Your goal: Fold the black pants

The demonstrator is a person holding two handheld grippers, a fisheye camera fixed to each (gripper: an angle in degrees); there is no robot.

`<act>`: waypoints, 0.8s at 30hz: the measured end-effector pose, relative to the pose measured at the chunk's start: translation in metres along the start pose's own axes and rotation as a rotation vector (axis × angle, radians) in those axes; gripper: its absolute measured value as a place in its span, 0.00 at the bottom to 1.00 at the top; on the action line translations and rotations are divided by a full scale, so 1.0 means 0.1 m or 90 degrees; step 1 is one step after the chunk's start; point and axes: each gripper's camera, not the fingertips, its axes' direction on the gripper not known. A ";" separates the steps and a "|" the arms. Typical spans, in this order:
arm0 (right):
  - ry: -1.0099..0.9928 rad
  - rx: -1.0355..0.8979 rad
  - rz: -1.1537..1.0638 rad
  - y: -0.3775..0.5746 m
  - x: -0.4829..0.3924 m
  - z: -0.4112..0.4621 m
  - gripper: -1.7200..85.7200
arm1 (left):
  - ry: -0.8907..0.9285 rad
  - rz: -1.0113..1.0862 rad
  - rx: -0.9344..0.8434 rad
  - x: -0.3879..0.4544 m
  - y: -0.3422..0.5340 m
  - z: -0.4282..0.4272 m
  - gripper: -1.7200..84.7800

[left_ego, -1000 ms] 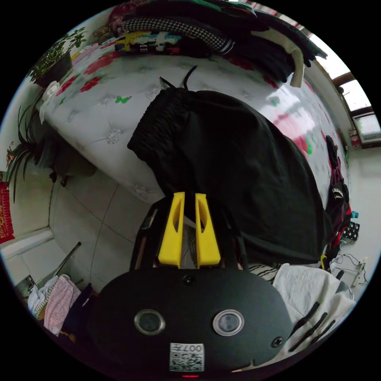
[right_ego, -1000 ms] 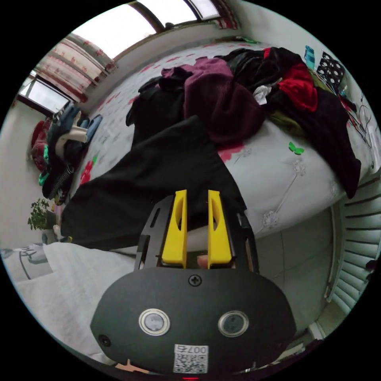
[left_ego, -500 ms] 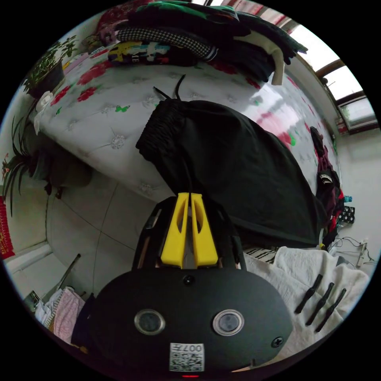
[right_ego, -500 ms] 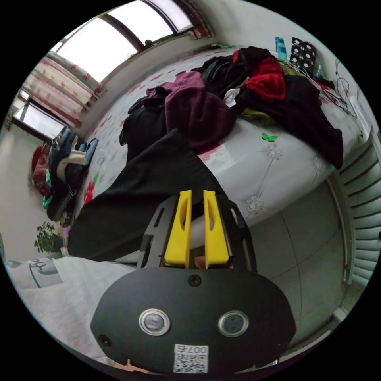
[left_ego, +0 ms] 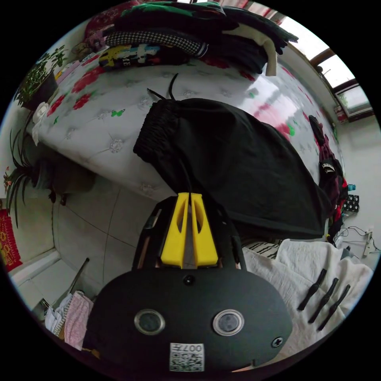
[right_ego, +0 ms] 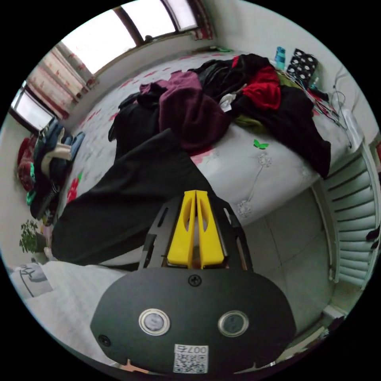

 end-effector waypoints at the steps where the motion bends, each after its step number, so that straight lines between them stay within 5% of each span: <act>1: -0.019 0.010 0.025 0.01 0.08 -0.01 0.03 | 0.006 -0.008 0.000 -0.04 0.01 0.02 0.01; 7: -0.004 -0.062 0.038 -0.11 0.07 0.36 0.05 | 0.007 -0.016 -0.010 -0.12 -0.03 0.10 0.01; 13: 0.046 -0.005 -0.045 0.01 -0.15 0.17 0.03 | 0.014 0.000 -0.003 -0.21 0.03 0.05 0.01; 24: -0.159 0.017 0.137 0.39 0.17 0.49 0.10 | 0.081 -0.063 -0.014 -0.66 0.25 0.27 0.08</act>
